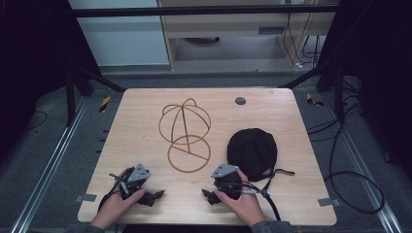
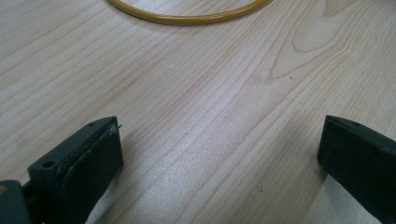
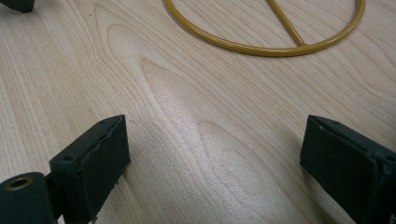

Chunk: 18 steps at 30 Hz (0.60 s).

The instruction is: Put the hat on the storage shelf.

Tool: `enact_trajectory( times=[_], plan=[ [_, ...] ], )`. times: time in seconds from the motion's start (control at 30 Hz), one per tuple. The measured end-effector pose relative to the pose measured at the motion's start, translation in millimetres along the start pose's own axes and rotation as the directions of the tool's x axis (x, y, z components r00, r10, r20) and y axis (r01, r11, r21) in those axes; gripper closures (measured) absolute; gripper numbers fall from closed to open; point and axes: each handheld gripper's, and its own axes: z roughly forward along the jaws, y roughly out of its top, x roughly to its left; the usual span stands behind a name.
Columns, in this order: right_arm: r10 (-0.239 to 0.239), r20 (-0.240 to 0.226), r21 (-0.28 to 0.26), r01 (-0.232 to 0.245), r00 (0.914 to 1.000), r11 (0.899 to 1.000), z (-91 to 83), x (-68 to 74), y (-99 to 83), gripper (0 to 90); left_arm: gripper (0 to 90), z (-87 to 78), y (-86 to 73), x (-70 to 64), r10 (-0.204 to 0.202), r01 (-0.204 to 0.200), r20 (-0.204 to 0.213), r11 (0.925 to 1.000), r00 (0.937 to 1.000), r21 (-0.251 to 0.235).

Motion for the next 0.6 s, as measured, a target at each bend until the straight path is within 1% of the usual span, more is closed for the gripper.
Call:
enact_trajectory(
  times=[0.23,0.37,0.47,0.53,0.57,0.6],
  plan=[
    [0.007,0.001,0.003,-0.007,1.0000,1.000,-0.3,-0.1,-0.3,7.2,0.0,-0.1,0.0,0.3,0.004,-0.004,0.000,1.0000,1.0000,0.002],
    [0.015,0.012,0.001,-0.015,0.9998,1.000,-0.6,0.3,-0.8,7.1,0.0,-0.1,0.0,0.2,0.003,-0.003,0.000,1.0000,1.0000,0.001],
    [0.018,0.026,0.008,-0.018,0.9995,1.000,-4.0,1.6,-1.7,10.3,0.0,-0.1,0.0,0.2,0.003,-0.003,0.000,1.0000,1.0000,0.001],
    [0.000,0.043,-0.018,0.001,0.9991,1.000,-12.3,3.7,0.3,10.3,0.0,-0.1,0.0,0.3,0.003,-0.003,0.000,1.0000,1.0000,0.001],
    [0.000,0.043,-0.018,0.001,0.9991,1.000,-12.3,3.7,0.3,10.3,0.0,-0.1,0.0,0.3,0.003,-0.003,0.000,1.0000,1.0000,0.001],
    [0.011,0.055,-0.051,-0.009,0.9984,0.999,-22.8,4.2,2.8,9.9,0.0,-0.1,0.0,0.2,0.002,-0.002,0.000,1.0000,1.0000,0.001]
  ],
)
